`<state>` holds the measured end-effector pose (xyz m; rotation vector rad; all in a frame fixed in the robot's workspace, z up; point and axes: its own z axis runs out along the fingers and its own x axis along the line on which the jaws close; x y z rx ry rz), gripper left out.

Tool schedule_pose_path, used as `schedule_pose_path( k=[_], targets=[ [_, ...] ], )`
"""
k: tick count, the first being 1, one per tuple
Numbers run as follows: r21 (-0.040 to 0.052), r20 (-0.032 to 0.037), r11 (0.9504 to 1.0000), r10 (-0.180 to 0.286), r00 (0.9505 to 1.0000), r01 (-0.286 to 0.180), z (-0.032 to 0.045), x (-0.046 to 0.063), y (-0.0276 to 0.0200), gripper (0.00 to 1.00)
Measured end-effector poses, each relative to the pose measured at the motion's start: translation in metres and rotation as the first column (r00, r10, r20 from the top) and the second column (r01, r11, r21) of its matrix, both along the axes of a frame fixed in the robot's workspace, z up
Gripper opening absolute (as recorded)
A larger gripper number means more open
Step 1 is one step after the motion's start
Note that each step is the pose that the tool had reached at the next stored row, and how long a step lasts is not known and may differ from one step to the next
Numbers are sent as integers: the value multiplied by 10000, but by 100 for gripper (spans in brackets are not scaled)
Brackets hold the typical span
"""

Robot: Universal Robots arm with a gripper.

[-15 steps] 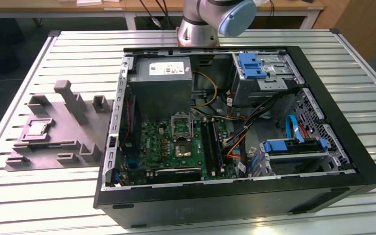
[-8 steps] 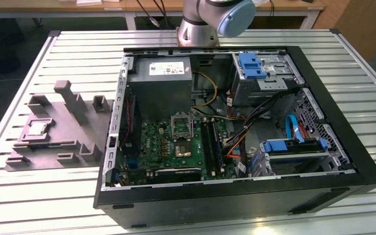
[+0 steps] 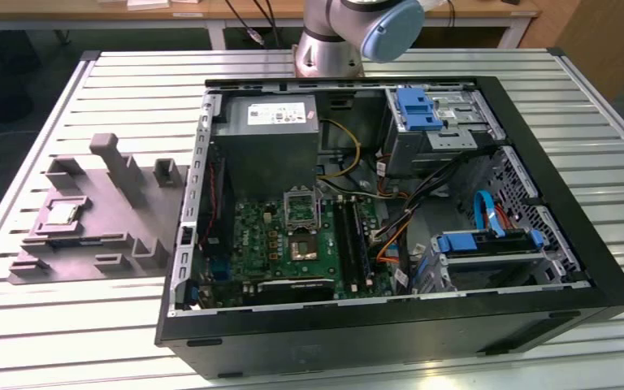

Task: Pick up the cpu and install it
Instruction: 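Pick up the cpu and move it towards the insertion slot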

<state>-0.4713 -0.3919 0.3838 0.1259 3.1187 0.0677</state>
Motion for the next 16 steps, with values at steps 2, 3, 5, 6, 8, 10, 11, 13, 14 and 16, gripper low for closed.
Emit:
schedule_pose_path(
  k=[2,3,5,6,8,10,11,13,14,16],
  targets=[
    [0,0,10000,0,10000,0,0,-1,0,11],
    [0,0,10000,0,10000,0,0,-1,0,11],
    [0,0,10000,0,10000,0,0,-1,0,11],
    [0,0,10000,0,10000,0,0,-2,0,11],
    [0,0,10000,0,10000,0,0,-2,0,11],
    [0,0,10000,0,10000,0,0,-3,0,23],
    [0,0,10000,0,10000,0,0,-3,0,23],
    [0,0,10000,0,10000,0,0,-4,0,29],
    [0,0,10000,0,10000,0,0,-4,0,35],
    [0,0,10000,0,10000,0,-1,-4,0,41]
  ],
)
